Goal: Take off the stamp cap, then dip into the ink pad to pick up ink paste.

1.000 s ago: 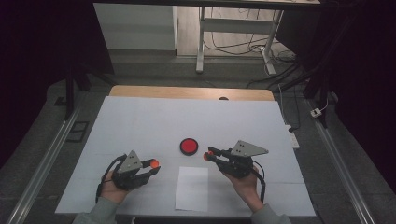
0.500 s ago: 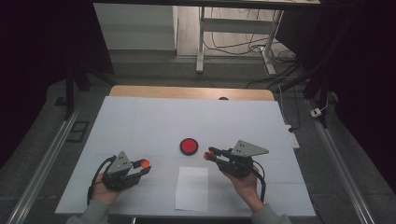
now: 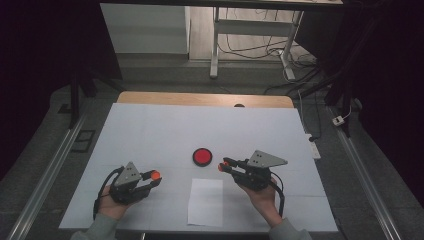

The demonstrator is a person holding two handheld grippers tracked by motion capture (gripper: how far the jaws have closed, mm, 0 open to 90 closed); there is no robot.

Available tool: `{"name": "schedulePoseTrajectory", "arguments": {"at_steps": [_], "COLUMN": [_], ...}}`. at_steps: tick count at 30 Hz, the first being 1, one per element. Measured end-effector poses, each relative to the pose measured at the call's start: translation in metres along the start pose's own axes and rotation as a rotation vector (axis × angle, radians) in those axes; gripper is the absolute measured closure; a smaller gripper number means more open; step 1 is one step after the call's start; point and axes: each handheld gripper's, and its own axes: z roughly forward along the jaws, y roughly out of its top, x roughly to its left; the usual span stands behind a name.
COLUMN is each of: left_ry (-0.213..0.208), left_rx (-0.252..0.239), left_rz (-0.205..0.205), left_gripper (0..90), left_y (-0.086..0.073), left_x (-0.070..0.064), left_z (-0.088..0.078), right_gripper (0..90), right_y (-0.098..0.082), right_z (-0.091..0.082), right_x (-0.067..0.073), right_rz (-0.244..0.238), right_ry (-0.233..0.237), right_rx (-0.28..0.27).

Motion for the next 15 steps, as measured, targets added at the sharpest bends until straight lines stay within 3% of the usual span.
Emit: {"name": "schedulePoseTrajectory", "arguments": {"at_steps": [15], "left_ry": [0.001], "left_rx": [0.007], "left_rz": [0.000], "left_gripper": [65.2], "left_y": [0.000], "left_x": [-0.001], "left_z": [0.002], "right_gripper": [72.5], "right_y": [-0.002], "right_z": [0.011], "right_x": [-0.003], "right_rz": [0.002], "right_ry": [0.004], "right_rx": [0.025]}}
